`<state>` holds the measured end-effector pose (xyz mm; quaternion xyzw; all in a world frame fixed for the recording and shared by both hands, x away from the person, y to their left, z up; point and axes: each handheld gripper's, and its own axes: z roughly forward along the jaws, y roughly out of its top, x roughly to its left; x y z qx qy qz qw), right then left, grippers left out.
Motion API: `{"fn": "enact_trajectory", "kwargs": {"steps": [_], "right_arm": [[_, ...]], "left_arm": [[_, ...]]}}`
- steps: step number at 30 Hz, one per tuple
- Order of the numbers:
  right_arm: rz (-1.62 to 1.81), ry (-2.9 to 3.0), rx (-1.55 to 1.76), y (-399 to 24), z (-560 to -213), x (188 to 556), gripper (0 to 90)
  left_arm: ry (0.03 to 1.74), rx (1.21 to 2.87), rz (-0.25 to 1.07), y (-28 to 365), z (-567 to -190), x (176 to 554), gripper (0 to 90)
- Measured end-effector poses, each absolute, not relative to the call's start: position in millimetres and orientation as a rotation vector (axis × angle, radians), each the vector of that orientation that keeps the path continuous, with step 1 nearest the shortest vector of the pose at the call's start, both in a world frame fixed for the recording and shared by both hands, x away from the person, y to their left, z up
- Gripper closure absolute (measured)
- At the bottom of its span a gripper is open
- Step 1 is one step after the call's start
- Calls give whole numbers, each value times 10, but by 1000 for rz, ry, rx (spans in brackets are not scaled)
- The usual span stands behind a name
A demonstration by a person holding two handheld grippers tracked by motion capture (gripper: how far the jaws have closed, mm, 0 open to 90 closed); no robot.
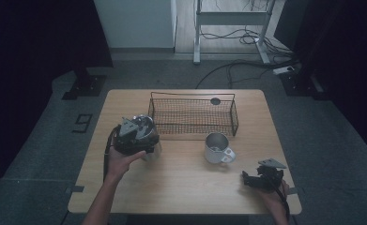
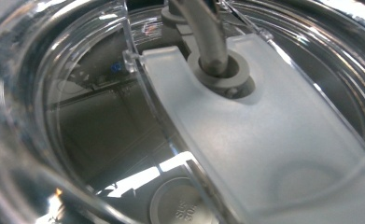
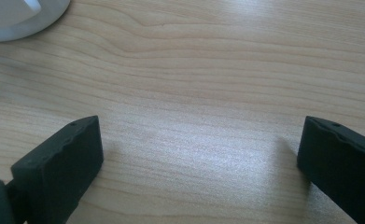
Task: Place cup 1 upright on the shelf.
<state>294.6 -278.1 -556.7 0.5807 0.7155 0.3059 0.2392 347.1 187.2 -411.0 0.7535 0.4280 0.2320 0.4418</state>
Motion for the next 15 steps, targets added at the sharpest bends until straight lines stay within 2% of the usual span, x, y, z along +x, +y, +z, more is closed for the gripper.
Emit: {"fn": "enact_trajectory", "kwargs": {"steps": [15], "right_arm": [[838, 1952, 1595, -2782, -5568, 2947, 2]], "left_arm": [[1058, 1865, 571, 1824, -3978, 3546, 39]]}}
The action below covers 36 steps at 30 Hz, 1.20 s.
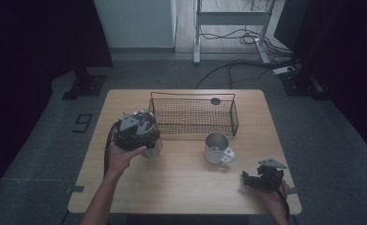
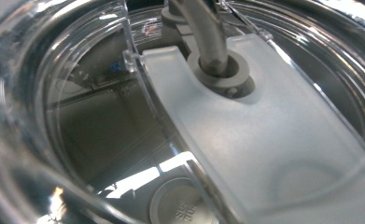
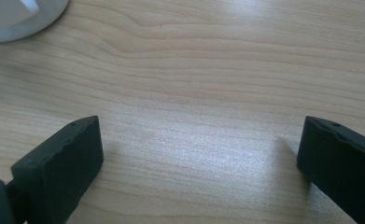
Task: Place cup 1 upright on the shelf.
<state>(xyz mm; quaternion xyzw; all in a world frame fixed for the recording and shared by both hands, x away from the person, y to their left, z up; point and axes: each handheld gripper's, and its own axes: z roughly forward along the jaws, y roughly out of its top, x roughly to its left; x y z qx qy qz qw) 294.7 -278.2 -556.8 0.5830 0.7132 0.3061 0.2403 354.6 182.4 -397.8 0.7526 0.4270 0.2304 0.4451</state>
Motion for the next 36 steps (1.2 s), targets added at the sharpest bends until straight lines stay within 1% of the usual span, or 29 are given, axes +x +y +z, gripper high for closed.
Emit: {"fn": "enact_trajectory", "kwargs": {"steps": [8, 13, 31, 36], "right_arm": [[837, 1953, 1594, -2783, -5568, 2947, 2], [836, 1952, 1594, -2783, -5568, 2948, 2], [835, 1951, 1593, -2785, -5569, 2951, 2], [835, 1951, 1593, -2785, -5569, 2951, 2]], "left_arm": [[1052, 1868, 571, 1778, -3918, 3605, 39], [1050, 1859, 549, 1753, -3868, 3648, 39], [1044, 1852, 568, 1663, -3691, 3765, 39], [1035, 1837, 556, 1653, -3674, 3760, 39]]}}
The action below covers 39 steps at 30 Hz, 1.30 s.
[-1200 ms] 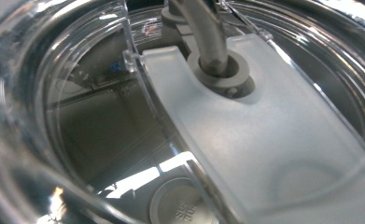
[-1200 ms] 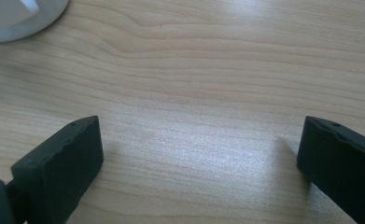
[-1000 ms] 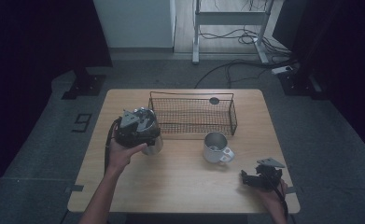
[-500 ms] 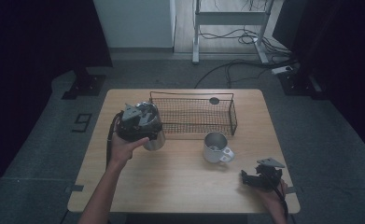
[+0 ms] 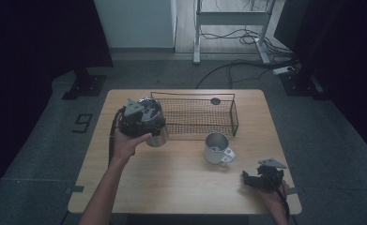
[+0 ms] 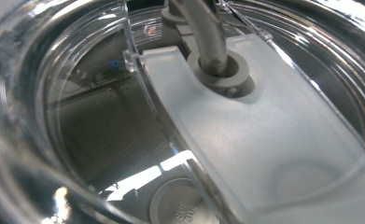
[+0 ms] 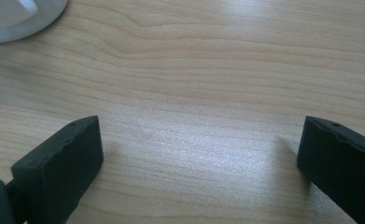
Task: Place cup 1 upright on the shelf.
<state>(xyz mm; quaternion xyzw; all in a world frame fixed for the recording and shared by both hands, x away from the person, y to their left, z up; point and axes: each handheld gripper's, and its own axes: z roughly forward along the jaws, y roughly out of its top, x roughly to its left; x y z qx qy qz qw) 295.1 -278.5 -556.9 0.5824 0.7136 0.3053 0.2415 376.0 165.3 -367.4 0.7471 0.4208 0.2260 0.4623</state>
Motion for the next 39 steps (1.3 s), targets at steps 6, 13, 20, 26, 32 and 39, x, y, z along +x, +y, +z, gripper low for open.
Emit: {"fn": "enact_trajectory", "kwargs": {"steps": [6, 13, 20, 26, 32, 39], "right_arm": [[835, 1952, 1593, -2785, -5569, 2951, 2], [835, 1950, 1593, -2785, -5569, 2951, 2], [837, 1950, 1593, -2785, -5570, 2951, 2], [837, 1950, 1593, -2785, -5570, 2951, 2], [838, 1953, 1590, -2788, -5570, 2955, 2], [838, 1953, 1590, -2788, -5570, 2955, 2]], "left_arm": [[1039, 1841, 569, 1635, -3650, 3813, 39], [1057, 1840, 563, 1628, -3685, 3895, 39], [1061, 1847, 563, 1598, -3677, 3974, 39], [1054, 1845, 559, 1537, -3653, 4057, 39], [1052, 1852, 554, 1484, -3660, 4146, 39], [1056, 1851, 553, 1451, -3646, 4209, 39]]}}
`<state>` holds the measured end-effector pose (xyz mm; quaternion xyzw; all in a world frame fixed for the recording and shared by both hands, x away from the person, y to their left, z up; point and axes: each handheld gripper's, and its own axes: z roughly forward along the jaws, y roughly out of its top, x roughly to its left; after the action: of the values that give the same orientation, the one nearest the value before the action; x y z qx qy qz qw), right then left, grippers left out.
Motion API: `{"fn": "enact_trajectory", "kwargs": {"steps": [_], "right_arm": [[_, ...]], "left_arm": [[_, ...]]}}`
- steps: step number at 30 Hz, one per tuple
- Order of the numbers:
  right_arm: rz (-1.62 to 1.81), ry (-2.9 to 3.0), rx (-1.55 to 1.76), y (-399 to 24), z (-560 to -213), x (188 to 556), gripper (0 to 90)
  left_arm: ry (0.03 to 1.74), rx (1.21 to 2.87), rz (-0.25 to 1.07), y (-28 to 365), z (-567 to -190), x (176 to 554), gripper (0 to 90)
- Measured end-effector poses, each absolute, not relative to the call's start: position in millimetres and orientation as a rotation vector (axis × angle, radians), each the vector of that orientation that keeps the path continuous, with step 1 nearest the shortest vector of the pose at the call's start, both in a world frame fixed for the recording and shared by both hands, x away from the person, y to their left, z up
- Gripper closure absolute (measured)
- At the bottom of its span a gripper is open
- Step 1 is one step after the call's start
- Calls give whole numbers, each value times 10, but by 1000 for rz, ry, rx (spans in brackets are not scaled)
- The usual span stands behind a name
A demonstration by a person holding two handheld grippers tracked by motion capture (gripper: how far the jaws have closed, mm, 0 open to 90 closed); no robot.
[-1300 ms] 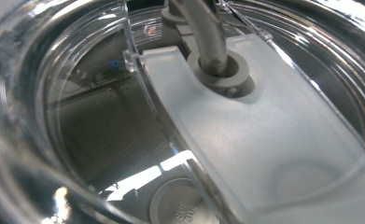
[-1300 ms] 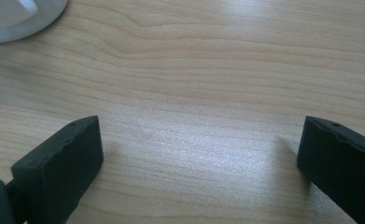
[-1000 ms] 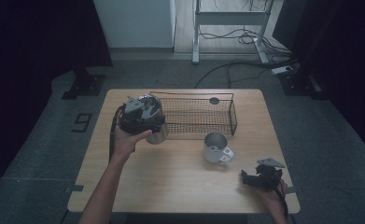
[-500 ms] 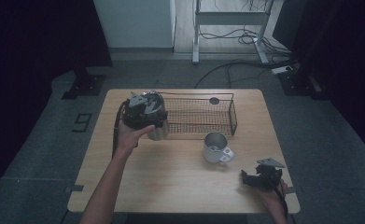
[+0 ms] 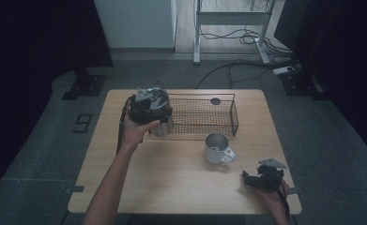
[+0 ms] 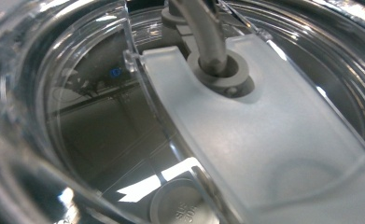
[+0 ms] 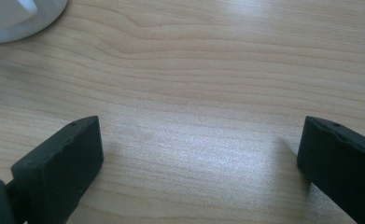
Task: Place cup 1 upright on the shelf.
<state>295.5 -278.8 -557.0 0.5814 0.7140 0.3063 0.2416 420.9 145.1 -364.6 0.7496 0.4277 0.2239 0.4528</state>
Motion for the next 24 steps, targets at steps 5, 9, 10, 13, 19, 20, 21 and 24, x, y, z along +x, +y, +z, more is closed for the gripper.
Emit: {"fn": "enact_trajectory", "kwargs": {"steps": [5, 9, 10, 13, 19, 20, 21, 24], "right_arm": [[837, 1953, 1590, -2788, -5570, 2955, 2], [838, 1953, 1590, -2788, -5570, 2955, 2], [838, 1953, 1590, -2788, -5570, 2955, 2], [838, 1953, 1590, -2788, -5570, 2955, 2], [838, 1953, 1590, -2788, -5570, 2955, 2], [837, 1953, 1590, -2788, -5570, 2955, 2], [838, 1954, 1589, -2788, -5570, 2955, 2], [837, 1954, 1591, -2788, -5570, 2954, 2]], "left_arm": [[1058, 1854, 555, 1429, -3648, 4239, 39], [1057, 1859, 556, 1415, -3646, 4265, 39], [1057, 1859, 556, 1415, -3646, 4265, 39], [1050, 1865, 562, 1407, -3638, 4293, 39], [1027, 1855, 563, 1397, -3650, 4331, 39], [1024, 1859, 561, 1395, -3654, 4342, 39], [1028, 1860, 561, 1391, -3658, 4354, 39], [1039, 1865, 561, 1391, -3676, 4400, 39]]}}
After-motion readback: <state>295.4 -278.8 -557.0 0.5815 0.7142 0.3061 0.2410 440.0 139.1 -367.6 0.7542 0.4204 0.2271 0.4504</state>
